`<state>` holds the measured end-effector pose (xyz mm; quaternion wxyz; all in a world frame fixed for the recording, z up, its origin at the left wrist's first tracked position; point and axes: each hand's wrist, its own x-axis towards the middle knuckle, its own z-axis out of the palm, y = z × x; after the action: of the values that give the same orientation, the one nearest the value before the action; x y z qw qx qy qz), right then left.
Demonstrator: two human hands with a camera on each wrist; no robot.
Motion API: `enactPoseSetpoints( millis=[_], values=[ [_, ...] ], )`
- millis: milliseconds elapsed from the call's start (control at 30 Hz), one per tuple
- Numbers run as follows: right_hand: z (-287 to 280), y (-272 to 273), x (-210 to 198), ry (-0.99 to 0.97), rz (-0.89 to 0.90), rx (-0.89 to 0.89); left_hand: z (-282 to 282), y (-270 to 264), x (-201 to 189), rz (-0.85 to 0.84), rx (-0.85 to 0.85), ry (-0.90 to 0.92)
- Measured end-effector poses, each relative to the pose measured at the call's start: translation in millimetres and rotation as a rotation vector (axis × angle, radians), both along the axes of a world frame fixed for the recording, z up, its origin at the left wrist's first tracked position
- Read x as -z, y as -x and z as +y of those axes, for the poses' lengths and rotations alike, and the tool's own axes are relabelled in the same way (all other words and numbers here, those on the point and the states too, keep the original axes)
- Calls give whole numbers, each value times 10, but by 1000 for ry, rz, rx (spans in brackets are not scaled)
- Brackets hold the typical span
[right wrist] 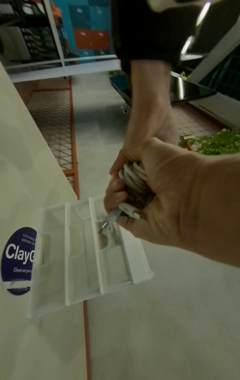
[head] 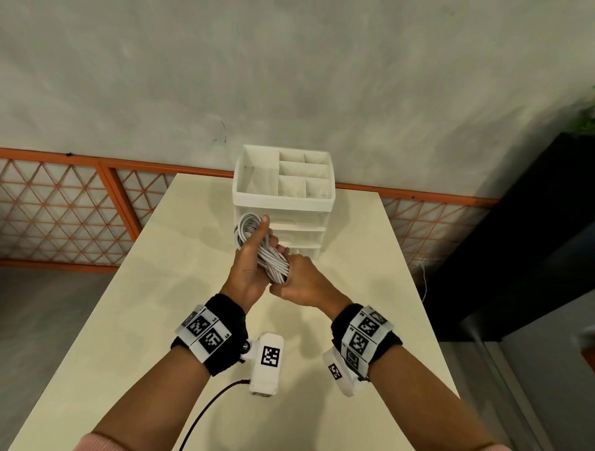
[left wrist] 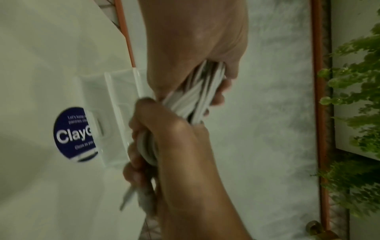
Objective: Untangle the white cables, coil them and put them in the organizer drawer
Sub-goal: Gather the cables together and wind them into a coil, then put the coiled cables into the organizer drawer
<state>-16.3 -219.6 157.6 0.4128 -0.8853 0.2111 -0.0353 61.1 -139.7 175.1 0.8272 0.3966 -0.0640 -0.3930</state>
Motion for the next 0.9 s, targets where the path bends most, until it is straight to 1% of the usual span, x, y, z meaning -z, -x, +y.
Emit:
enactPoseSetpoints(
  millis=[33,100,200,267,333,400,467,567,667,767,833,900],
  values=[
    [-18,7,-20,-22,29,-6,12,-7,0,-25,31,-1],
    [-60,18,-79,-40,76,-31,33,-34,2,-80,34,26],
    [-93,47,-143,-86,95,-60,51,-81,-40,-127,-51,98],
    [-91,63,-130,-65,77,-51,38,-107,-52,-139,-75,93],
    [-78,76,-72,-30,57,-35,31,-101,-90,-94,-77,66],
    [-51,97,-10,-10,44,-7,7,-88,-108,12,-77,55],
    [-23,113,41,2,31,21,-23,-81,-100,90,-122,17],
    [44,137,78,51,14,16,-54,-69,-81,192,-184,-38],
    [98,160,109,159,19,11,-74,-64,-61,218,-231,-86],
    [102,163,158,330,15,-13,-97,-62,-17,254,-270,-116],
    [79,170,166,367,29,-27,-105,-80,44,282,-252,-110],
    [48,187,170,343,48,-35,-119,-107,106,298,-201,-100]
  ],
)
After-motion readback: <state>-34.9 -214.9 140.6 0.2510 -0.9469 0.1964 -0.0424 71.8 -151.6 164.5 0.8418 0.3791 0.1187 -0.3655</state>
